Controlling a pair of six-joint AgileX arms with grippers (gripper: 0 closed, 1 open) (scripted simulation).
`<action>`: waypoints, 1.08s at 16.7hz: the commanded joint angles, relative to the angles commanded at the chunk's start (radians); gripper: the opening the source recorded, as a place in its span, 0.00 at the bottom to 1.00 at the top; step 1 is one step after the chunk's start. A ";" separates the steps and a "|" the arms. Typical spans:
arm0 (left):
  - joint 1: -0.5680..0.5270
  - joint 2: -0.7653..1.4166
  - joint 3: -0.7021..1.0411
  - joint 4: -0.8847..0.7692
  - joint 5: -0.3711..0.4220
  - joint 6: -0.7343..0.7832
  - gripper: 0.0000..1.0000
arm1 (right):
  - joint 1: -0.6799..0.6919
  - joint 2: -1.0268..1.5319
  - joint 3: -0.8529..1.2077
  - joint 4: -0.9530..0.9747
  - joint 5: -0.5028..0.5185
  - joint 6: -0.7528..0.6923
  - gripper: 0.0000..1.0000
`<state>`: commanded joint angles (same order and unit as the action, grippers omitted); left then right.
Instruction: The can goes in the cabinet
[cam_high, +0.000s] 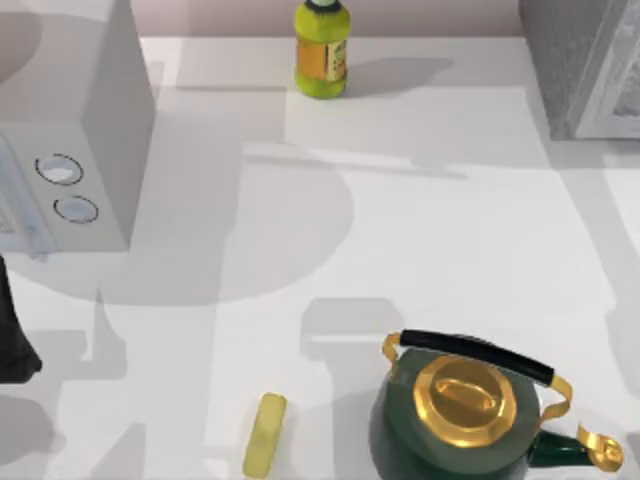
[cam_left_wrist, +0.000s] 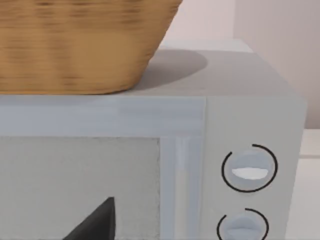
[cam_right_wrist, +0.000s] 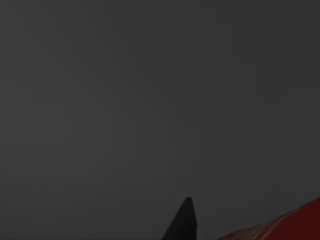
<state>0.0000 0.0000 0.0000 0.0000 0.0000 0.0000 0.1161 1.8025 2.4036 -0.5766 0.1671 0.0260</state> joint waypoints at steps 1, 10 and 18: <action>0.000 0.000 0.000 0.000 0.000 0.000 1.00 | -0.005 0.055 0.081 -0.018 -0.007 0.002 0.00; 0.000 0.000 0.000 0.000 0.000 0.000 1.00 | -0.019 0.281 0.350 -0.100 -0.045 -0.007 0.00; 0.000 0.000 0.000 0.000 0.000 0.000 1.00 | -0.019 0.281 0.350 -0.100 -0.045 -0.007 0.45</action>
<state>0.0000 0.0000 0.0000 0.0000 0.0000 0.0000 0.0974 2.0834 2.7532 -0.6770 0.1225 0.0187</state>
